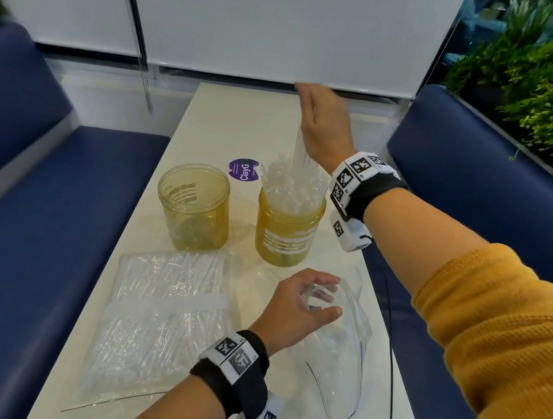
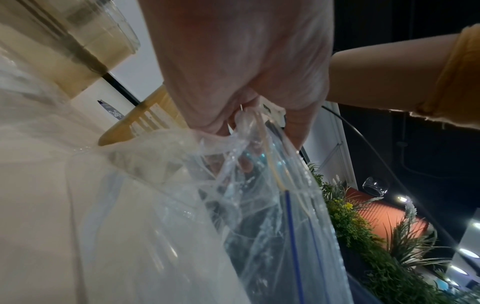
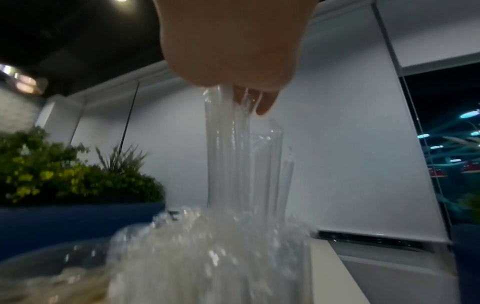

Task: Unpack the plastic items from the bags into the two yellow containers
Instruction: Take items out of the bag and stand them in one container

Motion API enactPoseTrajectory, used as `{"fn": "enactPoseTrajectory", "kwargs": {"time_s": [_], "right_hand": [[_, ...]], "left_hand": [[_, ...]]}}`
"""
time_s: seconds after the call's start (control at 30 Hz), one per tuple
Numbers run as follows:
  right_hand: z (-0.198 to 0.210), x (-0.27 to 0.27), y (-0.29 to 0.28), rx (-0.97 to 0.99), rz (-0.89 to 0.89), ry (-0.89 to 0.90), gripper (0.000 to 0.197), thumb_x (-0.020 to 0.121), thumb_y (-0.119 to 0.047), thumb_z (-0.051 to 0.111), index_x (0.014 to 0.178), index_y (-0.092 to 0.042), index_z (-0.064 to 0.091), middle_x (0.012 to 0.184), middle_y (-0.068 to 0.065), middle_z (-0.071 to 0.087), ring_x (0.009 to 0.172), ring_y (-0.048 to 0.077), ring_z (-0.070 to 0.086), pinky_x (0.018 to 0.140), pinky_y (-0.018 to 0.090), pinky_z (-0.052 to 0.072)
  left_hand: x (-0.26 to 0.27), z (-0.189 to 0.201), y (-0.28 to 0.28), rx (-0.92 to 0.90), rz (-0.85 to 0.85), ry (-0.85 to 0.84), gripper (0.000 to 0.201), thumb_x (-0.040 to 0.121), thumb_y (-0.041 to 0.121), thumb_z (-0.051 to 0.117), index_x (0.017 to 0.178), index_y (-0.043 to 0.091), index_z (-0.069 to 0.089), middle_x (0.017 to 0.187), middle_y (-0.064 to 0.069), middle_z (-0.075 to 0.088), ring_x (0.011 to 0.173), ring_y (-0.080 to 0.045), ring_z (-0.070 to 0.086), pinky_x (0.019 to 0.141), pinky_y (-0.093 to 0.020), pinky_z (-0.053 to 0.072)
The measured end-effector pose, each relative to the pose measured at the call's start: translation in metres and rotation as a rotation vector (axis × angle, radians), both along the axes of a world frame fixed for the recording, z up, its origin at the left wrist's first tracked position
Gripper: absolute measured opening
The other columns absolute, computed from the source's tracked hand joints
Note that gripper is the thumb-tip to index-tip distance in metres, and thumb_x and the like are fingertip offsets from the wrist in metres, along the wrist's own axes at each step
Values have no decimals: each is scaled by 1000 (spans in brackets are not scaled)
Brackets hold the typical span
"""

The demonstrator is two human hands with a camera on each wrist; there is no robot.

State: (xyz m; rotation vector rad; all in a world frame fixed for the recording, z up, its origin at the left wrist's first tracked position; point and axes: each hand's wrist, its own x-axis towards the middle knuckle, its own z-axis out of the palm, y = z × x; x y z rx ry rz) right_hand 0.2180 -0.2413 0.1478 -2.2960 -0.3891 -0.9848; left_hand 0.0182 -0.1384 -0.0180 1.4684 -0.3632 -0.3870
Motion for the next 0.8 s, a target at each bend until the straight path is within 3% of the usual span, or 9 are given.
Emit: {"fn": "enactPoseTrajectory", "kwargs": {"time_s": [0.03, 0.1, 0.17, 0.23, 0.3, 0.4, 0.53, 0.63, 0.8], "right_hand": [[-7, 0, 0, -85, -45, 134, 38, 108, -27, 35, 83, -14, 59, 78, 1, 59, 71, 14, 53, 75, 35, 46], [-25, -2, -4, -264, -78, 332, 40, 109, -28, 30, 75, -14, 47, 68, 0, 48, 62, 15, 46, 72, 39, 46], [-41, -4, -7, -518, -92, 445, 40, 108, -26, 24, 97, -9, 58, 86, 9, 62, 90, 27, 61, 99, 46, 45], [-45, -5, -6, -668, -114, 487, 44, 107, -28, 18, 116, -11, 58, 100, 13, 65, 119, 36, 56, 116, 53, 28], [-40, -2, -4, -618, -164, 402, 49, 103, -36, 13, 110, -17, 58, 104, 12, 63, 124, 36, 53, 117, 56, 23], [-29, 6, -5, -405, -338, 244, 59, 102, -41, 18, 143, -15, 50, 150, 14, 47, 145, 33, 34, 122, 52, 17], [-48, 5, -9, -430, -270, 525, 41, 104, -24, 24, 118, 3, 52, 124, 23, 56, 118, 39, 54, 95, 42, 41], [-69, -2, -12, -516, -176, 675, 43, 107, -21, 23, 133, 5, 47, 129, 22, 55, 118, 36, 53, 103, 45, 41], [-54, 1, -10, -418, -212, 328, 44, 107, -25, 24, 128, -2, 55, 137, 15, 54, 127, 30, 51, 113, 44, 36]], "left_hand": [[-1, 0, 0, 0, 0, -4, 41, 81, 10, 82, 119, 18, 68, 113, -2, 70, 103, -17, 70, 90, -36, 61], [-1, 0, 0, 0, 5, -13, 40, 82, 10, 82, 118, 17, 68, 113, -2, 70, 103, -18, 70, 83, -27, 60], [-1, 0, 1, -15, 18, -14, 39, 82, 8, 82, 118, 14, 67, 114, -3, 70, 103, -20, 70, 79, -23, 58], [0, 1, 1, -28, 29, -16, 39, 82, 4, 81, 118, 10, 67, 114, -7, 70, 103, -24, 69, 77, -21, 57], [1, 3, 1, -29, 34, -28, 37, 83, 2, 79, 118, 9, 67, 115, -9, 69, 104, -26, 69, 77, -19, 56], [3, 5, 0, -30, 33, -39, 36, 84, 0, 77, 117, 10, 68, 116, -10, 69, 104, -26, 69, 78, -19, 55], [2, 6, 0, -19, 34, -46, 36, 84, 0, 77, 117, 10, 67, 113, -7, 69, 105, -26, 69, 78, -18, 55], [1, 6, 0, -25, 25, -47, 35, 85, -1, 76, 117, 10, 67, 111, -5, 68, 104, -27, 69, 78, -19, 56], [2, 4, 2, -19, 27, -38, 35, 85, 0, 76, 117, 9, 67, 109, -2, 68, 104, -25, 69, 79, -20, 57]]}}
